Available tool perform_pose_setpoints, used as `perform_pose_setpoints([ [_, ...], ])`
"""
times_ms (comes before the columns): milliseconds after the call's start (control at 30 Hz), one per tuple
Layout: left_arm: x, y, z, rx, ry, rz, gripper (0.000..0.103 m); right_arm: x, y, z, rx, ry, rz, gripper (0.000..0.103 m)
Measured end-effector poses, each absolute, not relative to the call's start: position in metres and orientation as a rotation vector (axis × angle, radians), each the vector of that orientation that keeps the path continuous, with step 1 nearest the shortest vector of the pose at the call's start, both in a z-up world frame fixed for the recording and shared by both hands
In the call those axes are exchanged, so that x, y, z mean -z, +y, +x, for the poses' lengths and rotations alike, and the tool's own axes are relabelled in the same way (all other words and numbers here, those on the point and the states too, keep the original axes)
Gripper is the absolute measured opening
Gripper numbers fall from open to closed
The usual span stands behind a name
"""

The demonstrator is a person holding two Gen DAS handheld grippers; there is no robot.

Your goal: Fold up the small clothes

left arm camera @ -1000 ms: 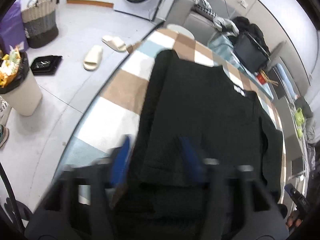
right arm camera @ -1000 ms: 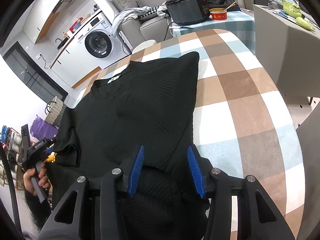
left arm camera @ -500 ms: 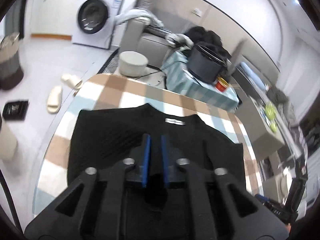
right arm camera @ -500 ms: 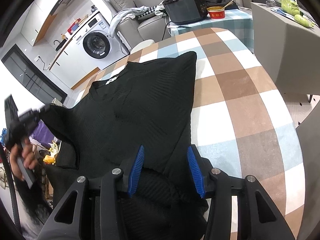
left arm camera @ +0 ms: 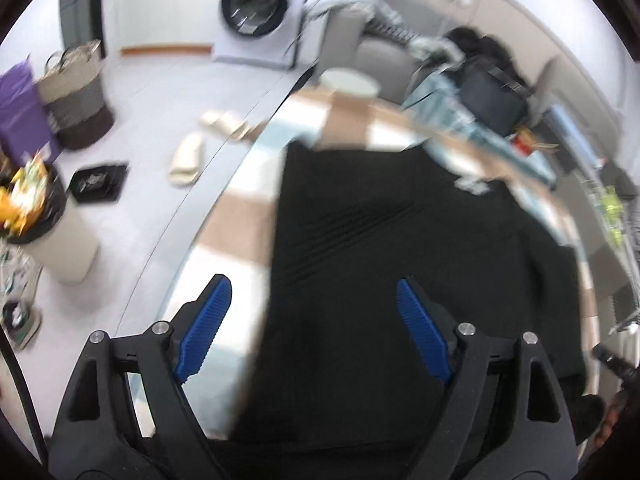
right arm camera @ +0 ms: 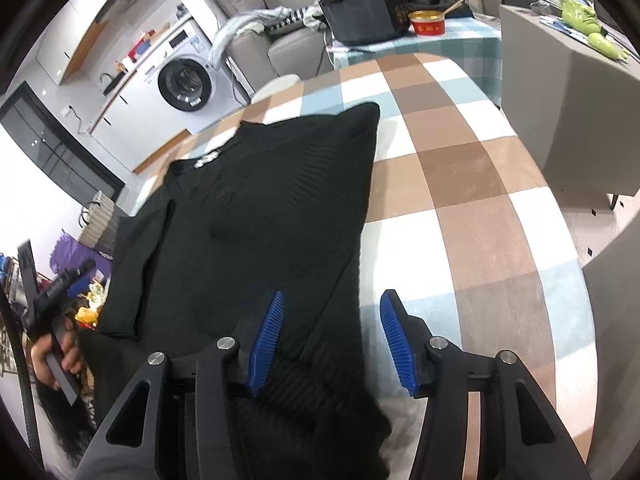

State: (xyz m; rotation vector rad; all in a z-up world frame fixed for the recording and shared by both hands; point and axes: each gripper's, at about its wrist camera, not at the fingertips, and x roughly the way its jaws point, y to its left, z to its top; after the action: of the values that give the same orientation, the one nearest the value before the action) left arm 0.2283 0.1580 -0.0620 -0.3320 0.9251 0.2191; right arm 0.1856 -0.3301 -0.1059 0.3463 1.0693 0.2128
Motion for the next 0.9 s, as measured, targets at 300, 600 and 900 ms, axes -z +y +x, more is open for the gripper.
perform_pose_setpoints([
  [300,0.1,0.161,0.219,-0.176,1.007,-0.293,0.018,0.128,-0.307,0.213,-0.259,1.134,0.255,0.039],
  [600,0.103,0.146,0.237,-0.133,1.001,-0.278,0.009,0.129,-0.296,0.218,-0.249,1.094,0.147,0.01],
  [900,0.103,0.114,0.277,-0.112,0.997,-0.275,0.009,0.126,-0.322,0.235,-0.155,1.087,0.178,0.01],
])
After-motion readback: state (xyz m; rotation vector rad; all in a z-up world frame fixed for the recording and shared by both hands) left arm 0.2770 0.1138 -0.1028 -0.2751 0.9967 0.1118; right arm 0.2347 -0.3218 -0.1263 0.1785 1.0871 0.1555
